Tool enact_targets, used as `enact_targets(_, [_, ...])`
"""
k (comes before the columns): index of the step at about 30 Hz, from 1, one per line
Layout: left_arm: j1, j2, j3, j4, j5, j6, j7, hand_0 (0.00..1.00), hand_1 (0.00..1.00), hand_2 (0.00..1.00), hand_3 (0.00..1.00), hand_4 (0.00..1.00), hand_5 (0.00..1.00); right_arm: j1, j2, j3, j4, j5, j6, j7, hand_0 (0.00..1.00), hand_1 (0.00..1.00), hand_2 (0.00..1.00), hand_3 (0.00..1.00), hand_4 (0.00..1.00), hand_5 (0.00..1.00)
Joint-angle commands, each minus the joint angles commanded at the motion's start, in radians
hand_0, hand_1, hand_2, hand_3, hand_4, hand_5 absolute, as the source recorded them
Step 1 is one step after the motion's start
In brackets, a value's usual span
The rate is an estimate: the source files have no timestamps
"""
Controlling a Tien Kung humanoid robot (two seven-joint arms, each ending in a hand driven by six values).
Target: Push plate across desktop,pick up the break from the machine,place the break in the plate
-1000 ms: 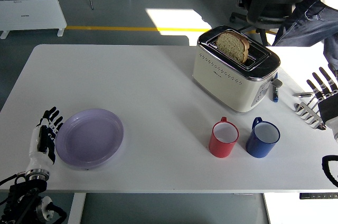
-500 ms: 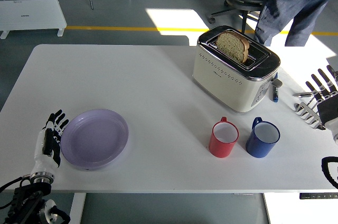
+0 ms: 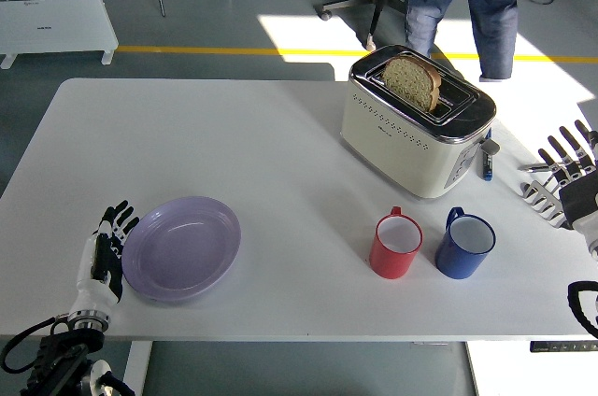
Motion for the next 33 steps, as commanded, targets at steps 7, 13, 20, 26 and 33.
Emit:
enact_targets(7, [-0.006, 0.0, 0.017, -0.016, -0.012, 0.0, -0.002, 0.835, 0.875, 0.925, 0.871, 0.591, 0.998, 0.001, 0.0, -0.002, -0.001, 0.001, 0.0, 0.0, 0.795, 0.745, 0.756, 0.745, 0.493, 0.545])
enact_targets(13, [-0.01, 0.0, 0.028, -0.024, -0.026, -0.001, -0.001, 0.834, 0.874, 0.924, 0.871, 0.591, 0.998, 0.004, 0.0, -0.001, 0.0, 0.0, 0.0, 0.001, 0.794, 0.745, 0.755, 0.745, 0.493, 0.544])
enact_targets(20, [-0.009, 0.0, 0.053, -0.025, -0.054, -0.012, 0.005, 0.834, 0.874, 0.923, 0.869, 0.589, 0.998, 0.007, 0.0, 0.002, 0.001, 0.0, 0.0, 0.001, 0.795, 0.746, 0.756, 0.745, 0.492, 0.544])
enact_targets(26, [-0.011, 0.0, 0.071, -0.033, -0.073, -0.018, 0.007, 0.834, 0.874, 0.922, 0.869, 0.59, 0.998, 0.01, 0.0, 0.001, 0.0, 0.001, 0.0, 0.001, 0.794, 0.746, 0.755, 0.745, 0.492, 0.544])
enact_targets(33, [-0.009, 0.002, 0.094, -0.043, -0.094, -0.026, 0.012, 0.833, 0.873, 0.922, 0.868, 0.59, 0.998, 0.012, 0.0, 0.001, 0.0, 0.0, 0.0, 0.002, 0.795, 0.746, 0.756, 0.745, 0.493, 0.545])
